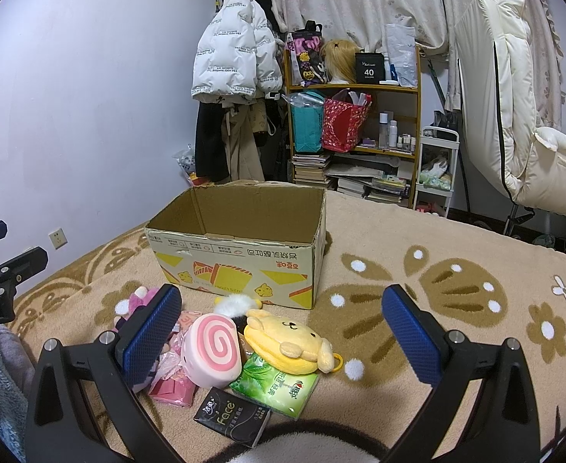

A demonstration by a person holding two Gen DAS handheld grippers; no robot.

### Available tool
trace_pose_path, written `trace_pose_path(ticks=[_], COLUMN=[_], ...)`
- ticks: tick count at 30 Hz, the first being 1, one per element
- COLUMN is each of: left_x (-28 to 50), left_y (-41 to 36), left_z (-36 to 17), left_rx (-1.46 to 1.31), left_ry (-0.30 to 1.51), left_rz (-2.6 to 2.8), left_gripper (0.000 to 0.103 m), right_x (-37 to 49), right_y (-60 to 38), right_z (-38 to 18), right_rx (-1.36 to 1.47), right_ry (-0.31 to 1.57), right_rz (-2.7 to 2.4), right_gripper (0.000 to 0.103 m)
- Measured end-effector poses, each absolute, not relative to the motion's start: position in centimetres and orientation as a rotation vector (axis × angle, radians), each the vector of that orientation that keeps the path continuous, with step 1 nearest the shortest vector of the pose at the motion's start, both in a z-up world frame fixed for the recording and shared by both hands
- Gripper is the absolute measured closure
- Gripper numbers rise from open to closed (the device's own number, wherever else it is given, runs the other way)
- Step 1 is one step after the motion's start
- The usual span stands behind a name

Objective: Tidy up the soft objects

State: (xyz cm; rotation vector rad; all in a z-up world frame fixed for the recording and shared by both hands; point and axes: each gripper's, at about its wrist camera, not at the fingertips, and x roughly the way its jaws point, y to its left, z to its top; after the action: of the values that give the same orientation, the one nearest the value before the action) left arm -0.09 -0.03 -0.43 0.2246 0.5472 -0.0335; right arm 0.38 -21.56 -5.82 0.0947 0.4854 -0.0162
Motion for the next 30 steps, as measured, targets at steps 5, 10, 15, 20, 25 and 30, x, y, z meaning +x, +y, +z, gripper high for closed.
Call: trace_pose_path(ticks=[5, 10, 15, 20, 25, 30], left_x=[0.2, 0.5, 1.7, 3.1, 4.6, 5.7], left_y=[0.3, 0.1, -0.3, -1.3, -2.4, -3.4], left_z=[-0.5, -0.7, -1.1, -1.3, -1.9, -3.4], left_rx=[0.231, 0.242, 0.245, 0.266, 0.288, 0.295], left_ry=[0.565, 0.583, 0.628, 0.647, 0.68, 0.727], left_rz=[-0.029, -0.029, -0.041, -0.041, -0.054, -0.068], left_gripper=[0.0, 0.0, 0.0, 0.0, 0.0, 0.0], right_x=[0.4, 0.5, 1.0, 3.1, 5.0, 6.8], right_y=[-21.5, -21.6, -21.4, -21.2, -21.8, -22.9], right_z=[-5.7, -5.5, -6.1, -7.2, -7.7, -9.1], right_rx=[0.093, 0.092, 0.103, 0.123, 0.149, 0.219], right_ry=[0.486, 0.488, 0.493, 0.514, 0.545, 0.598], right_rz=[-0.016, -0.016, -0.017, -0.012, 0.001, 0.02], right_gripper=[0.0, 0.0, 0.0, 0.0, 0.0, 0.0])
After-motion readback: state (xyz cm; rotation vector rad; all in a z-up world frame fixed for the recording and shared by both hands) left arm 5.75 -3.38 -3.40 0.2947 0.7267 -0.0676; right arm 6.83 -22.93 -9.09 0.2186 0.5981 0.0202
